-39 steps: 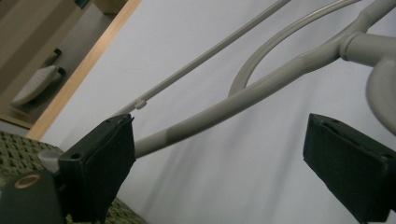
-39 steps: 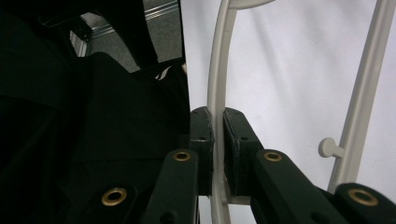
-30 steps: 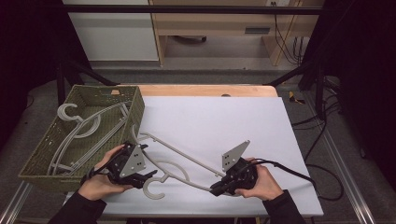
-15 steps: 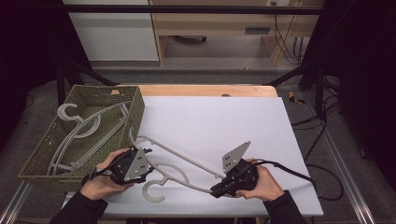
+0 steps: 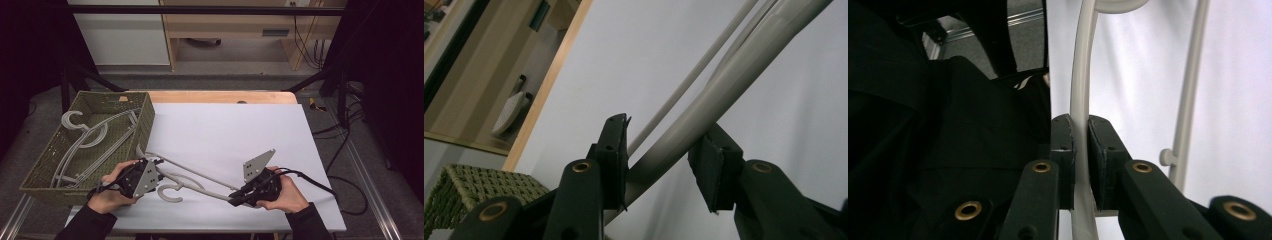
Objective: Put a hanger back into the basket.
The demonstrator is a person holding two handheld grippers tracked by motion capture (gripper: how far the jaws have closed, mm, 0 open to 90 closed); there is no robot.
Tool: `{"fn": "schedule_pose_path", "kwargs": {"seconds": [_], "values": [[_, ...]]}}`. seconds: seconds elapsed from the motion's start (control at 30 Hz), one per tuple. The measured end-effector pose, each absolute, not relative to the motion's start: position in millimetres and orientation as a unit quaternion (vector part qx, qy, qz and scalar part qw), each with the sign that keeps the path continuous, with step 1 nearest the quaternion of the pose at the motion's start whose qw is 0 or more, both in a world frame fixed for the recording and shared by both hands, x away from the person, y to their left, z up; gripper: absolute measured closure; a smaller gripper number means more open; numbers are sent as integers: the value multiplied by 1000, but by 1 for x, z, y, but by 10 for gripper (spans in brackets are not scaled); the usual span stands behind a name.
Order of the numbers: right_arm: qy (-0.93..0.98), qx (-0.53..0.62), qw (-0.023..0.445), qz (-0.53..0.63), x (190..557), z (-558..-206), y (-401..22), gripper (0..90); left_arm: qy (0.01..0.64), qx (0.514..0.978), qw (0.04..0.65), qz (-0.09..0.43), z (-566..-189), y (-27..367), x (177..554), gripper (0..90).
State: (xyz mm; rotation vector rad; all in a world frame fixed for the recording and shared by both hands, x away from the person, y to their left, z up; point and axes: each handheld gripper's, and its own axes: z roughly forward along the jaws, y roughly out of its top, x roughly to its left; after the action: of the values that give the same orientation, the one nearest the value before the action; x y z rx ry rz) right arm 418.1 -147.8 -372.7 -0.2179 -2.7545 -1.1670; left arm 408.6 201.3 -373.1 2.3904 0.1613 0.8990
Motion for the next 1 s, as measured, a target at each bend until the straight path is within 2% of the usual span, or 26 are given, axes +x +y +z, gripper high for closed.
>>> {"fn": "schedule_pose_path", "kwargs": {"seconds": [0.33, 0.63, 0.7, 0.97, 1.0], "values": [[-902, -107, 36, -416, 422, -367, -166, 791, 62, 881, 298, 361, -370, 191, 412, 691], [-886, -173, -16, -431, 429, -365, -183, 750, 70, 889, 294, 344, -369, 178, 413, 756], [-881, -192, -41, -432, 431, -366, -187, 711, 77, 895, 297, 323, -370, 175, 411, 787], [-861, -227, -62, -451, 435, -370, -194, 635, 92, 906, 287, 297, -374, 169, 407, 810], [-855, -235, -72, -457, 436, -370, -195, 575, 106, 905, 289, 292, -376, 168, 406, 811]]}}
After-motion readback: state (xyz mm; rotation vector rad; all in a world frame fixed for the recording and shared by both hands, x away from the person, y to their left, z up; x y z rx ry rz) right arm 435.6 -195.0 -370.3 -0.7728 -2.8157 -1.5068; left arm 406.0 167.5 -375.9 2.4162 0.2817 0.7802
